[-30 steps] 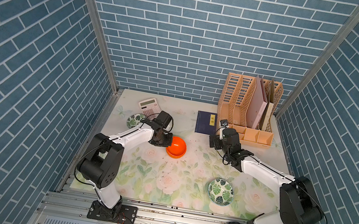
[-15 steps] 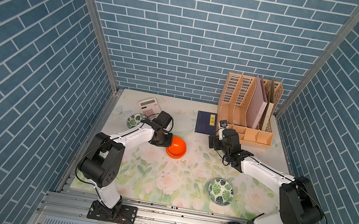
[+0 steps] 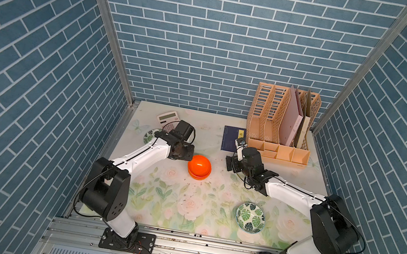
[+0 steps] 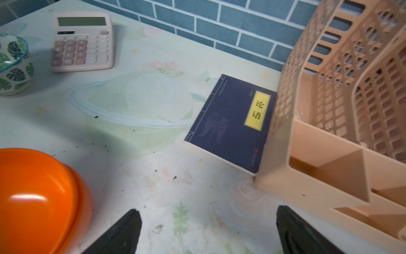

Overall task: Stack the bowls
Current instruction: Place the bowl on the bowl, then adjust the bowl on the bowl.

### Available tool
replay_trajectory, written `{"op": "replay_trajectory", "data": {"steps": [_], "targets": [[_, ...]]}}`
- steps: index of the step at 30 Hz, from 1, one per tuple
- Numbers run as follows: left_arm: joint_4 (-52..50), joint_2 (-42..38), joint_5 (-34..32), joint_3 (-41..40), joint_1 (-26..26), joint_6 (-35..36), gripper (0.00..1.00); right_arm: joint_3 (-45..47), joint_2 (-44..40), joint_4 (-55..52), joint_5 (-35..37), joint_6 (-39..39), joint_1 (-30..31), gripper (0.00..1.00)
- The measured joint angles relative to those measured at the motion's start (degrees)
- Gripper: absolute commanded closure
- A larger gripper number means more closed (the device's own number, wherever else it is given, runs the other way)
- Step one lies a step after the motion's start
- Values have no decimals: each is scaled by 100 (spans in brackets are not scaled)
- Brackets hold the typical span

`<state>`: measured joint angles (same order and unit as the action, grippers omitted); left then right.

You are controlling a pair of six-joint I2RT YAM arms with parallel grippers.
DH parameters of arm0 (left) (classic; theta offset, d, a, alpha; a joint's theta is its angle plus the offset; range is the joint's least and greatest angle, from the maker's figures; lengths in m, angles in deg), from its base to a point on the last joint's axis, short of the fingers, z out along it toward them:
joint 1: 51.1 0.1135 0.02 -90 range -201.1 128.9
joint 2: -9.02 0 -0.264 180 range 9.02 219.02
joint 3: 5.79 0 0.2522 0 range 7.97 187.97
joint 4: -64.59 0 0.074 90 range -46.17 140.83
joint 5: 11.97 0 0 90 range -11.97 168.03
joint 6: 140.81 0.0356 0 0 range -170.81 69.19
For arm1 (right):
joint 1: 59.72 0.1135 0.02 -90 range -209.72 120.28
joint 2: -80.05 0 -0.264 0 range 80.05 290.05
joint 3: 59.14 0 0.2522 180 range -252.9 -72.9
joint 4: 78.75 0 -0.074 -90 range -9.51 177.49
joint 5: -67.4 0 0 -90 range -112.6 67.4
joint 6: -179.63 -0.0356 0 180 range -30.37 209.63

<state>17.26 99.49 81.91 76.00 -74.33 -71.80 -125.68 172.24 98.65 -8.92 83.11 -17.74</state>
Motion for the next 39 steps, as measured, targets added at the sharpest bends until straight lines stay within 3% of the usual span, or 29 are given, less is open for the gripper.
{"op": "replay_trajectory", "data": {"steps": [7,39], "targets": [[35,-4,-61,-413,20,7,67,-214,278,-2,7,-59,273,0],[557,-308,433,-704,68,-11,71,-761,1045,9,-20,-212,496,0]]}}
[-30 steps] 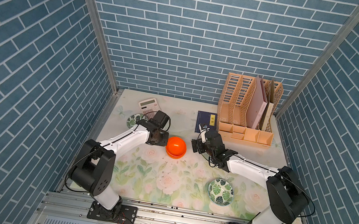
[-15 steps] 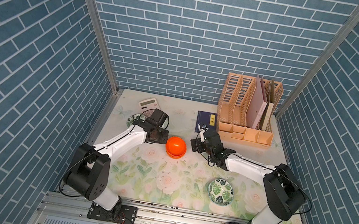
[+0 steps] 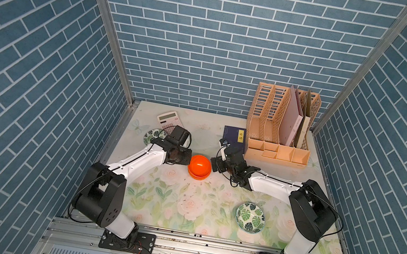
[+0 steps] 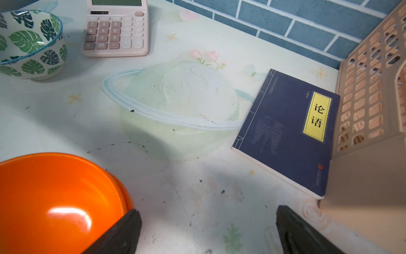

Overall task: Stack the bowls
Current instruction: Adjust the bowl on the bowl.

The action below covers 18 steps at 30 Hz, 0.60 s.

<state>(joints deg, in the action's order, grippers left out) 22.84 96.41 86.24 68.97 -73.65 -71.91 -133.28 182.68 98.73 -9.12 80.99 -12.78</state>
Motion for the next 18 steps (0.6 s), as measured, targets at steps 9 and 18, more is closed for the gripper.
{"op": "replay_trajectory", "data": {"steps": [9,18], "targets": [[221,48,114,-192,-15,-7,79,0,20,-2,2,-15,4,0],[345,81,205,-205,-15,-20,82,0,20,-2,2,-15,4,1]]}}
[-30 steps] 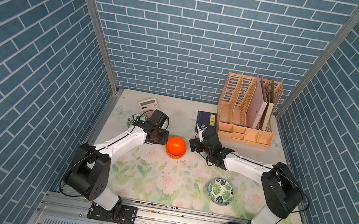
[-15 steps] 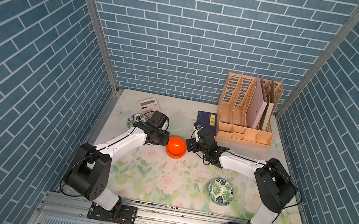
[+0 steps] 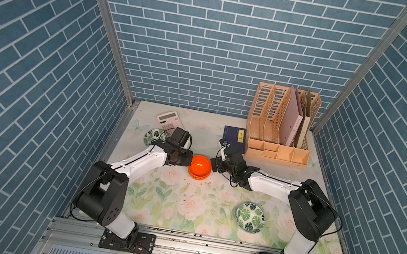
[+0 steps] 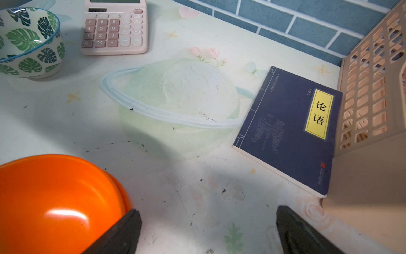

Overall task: Stack the bowls
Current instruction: Adjust the bowl on the bowl.

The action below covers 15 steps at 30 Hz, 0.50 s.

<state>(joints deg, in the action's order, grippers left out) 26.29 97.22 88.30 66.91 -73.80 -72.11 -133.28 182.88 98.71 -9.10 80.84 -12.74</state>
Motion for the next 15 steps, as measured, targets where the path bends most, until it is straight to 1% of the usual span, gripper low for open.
{"op": "replay_trajectory", "data": {"steps": [14,15], "targets": [[221,109,101,-240,0,-79,83,0,-9,2,-72,-2,0,1],[243,109,122,-240,0,-81,84,0,-17,2,-85,-2,2,1]]}}
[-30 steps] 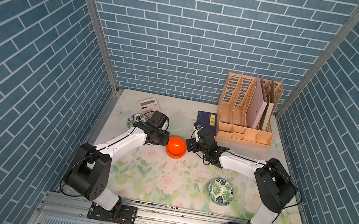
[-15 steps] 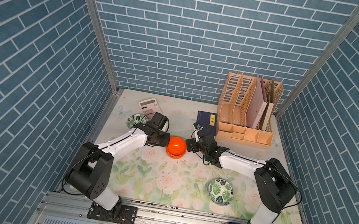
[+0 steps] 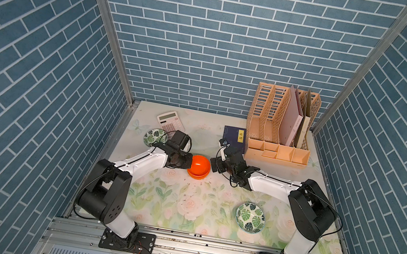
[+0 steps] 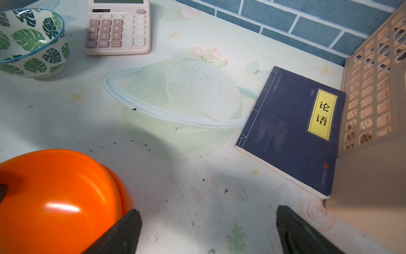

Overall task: Stack the bowls
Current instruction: Adjust the bowl on the bowl.

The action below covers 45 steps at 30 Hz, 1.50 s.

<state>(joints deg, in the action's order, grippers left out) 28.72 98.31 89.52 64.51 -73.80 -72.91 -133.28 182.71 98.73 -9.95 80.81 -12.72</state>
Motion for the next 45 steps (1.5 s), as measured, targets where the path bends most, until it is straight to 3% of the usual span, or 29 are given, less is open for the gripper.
{"op": "replay_trajectory", "data": {"steps": [3,7,33,37,45], "targets": [[55,15,55,-2,0,-15,93,2,-24,0,-22,-11,0,1],[111,52,208,-33,0,-74,96,50,-120,24,-92,-44,0,1],[-157,179,-7,138,0,-11,91,260,-590,208,-369,-295,7,1],[-162,232,-24,142,-2,4,85,260,-590,210,-372,-295,7,1],[-291,236,-146,446,-92,35,84,260,-590,214,-369,-295,9,1]]}}
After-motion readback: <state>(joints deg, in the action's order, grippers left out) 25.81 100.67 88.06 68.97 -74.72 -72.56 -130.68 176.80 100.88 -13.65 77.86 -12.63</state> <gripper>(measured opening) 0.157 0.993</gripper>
